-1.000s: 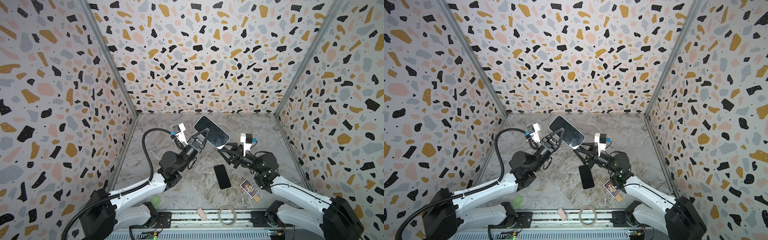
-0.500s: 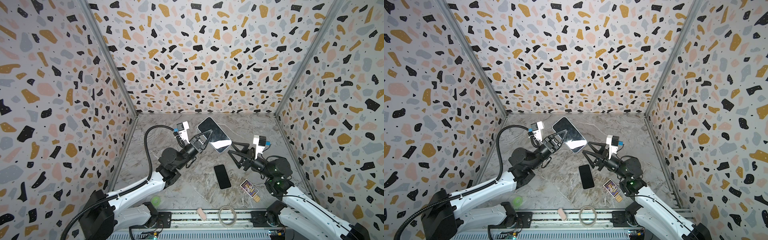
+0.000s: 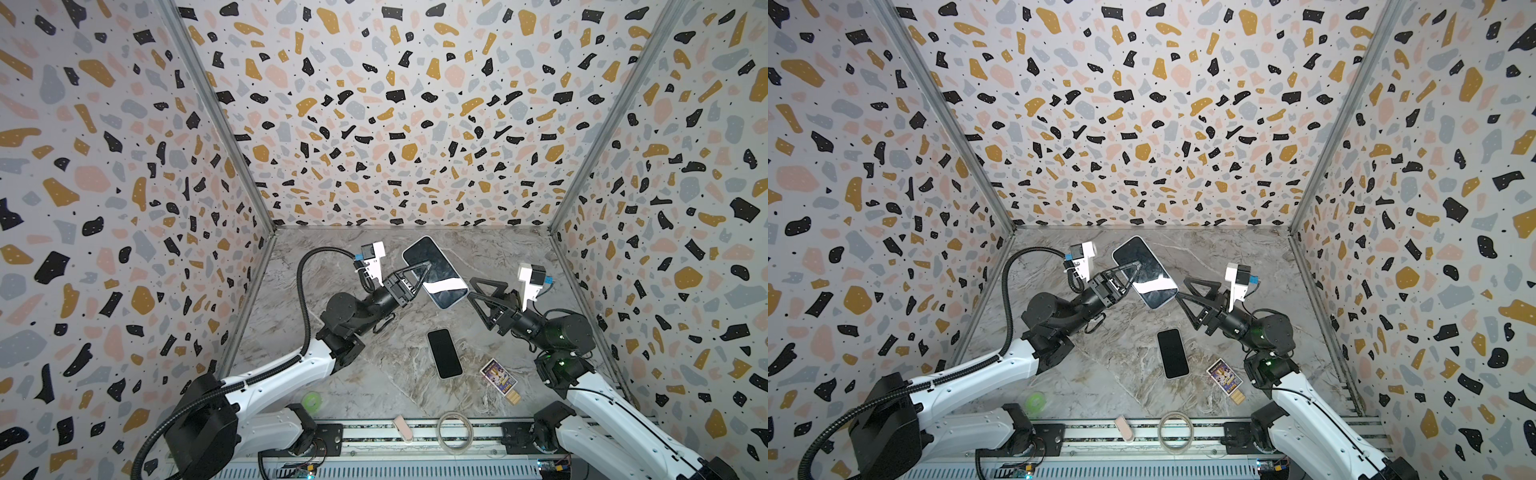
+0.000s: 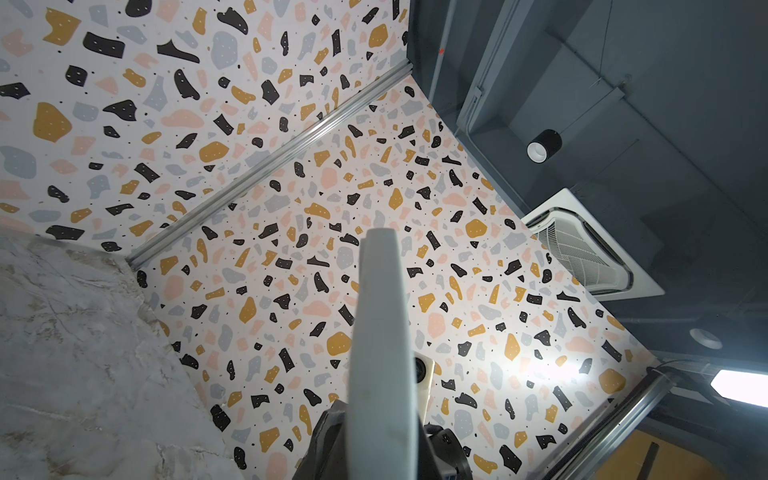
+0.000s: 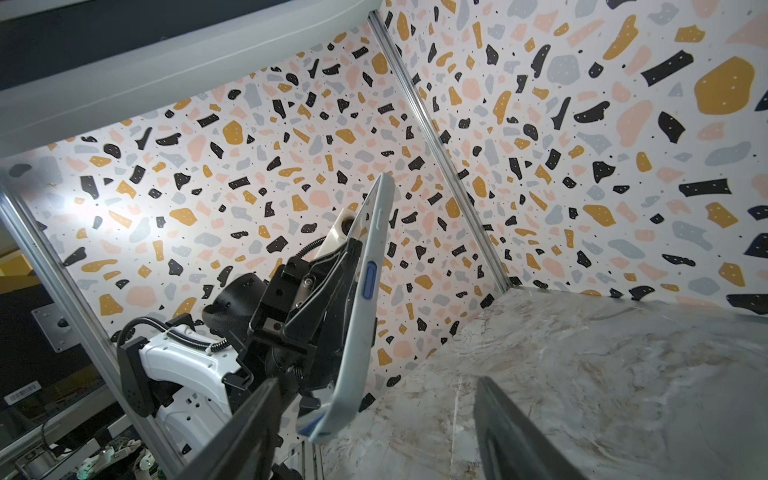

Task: Take the phone out of the phone case
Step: Remove the phone case from the phone.

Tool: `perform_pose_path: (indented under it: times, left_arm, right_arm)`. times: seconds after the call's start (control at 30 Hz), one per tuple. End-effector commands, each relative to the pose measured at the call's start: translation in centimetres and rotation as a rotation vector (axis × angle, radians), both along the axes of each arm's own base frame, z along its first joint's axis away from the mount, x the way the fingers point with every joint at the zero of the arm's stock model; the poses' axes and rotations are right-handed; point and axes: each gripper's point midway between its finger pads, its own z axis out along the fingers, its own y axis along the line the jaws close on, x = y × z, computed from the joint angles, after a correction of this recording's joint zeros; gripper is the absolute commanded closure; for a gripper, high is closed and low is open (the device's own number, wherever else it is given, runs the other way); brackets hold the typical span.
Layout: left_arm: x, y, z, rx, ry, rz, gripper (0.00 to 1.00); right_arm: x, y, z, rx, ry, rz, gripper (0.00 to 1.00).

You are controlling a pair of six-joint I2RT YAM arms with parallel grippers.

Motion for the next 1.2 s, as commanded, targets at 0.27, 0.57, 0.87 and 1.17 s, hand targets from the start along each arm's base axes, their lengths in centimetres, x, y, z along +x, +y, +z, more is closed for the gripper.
perform_pose_path:
  times: [0.27, 0.57, 0.87, 1.17]
  left_arm:
    - [-1.6, 1.4, 3.9, -0.141, -0.107, -0.038, 1.0]
    - [-1.6, 1.3, 3.6, -0.15, -0.107, -0.048, 1.0]
    - [-1.8, 1.3, 3.7, -0.154, -0.112, -0.054, 1.0]
    - [-1.9, 1.2, 3.9, -0.162, -0.117, -0.069, 1.0]
  right_arm:
    - [-1.6, -0.1, 1.7, 0.092, -0.055, 0.101, 0.46]
    - [-1.3, 0.1, 2.0, 0.111, -0.051, 0.117, 0.55]
    - [-1.2, 0.2, 1.9, 0.122, -0.046, 0.128, 0.66]
    - [-1.6, 0.2, 2.4, 0.134, -0.07, 0.145, 0.9]
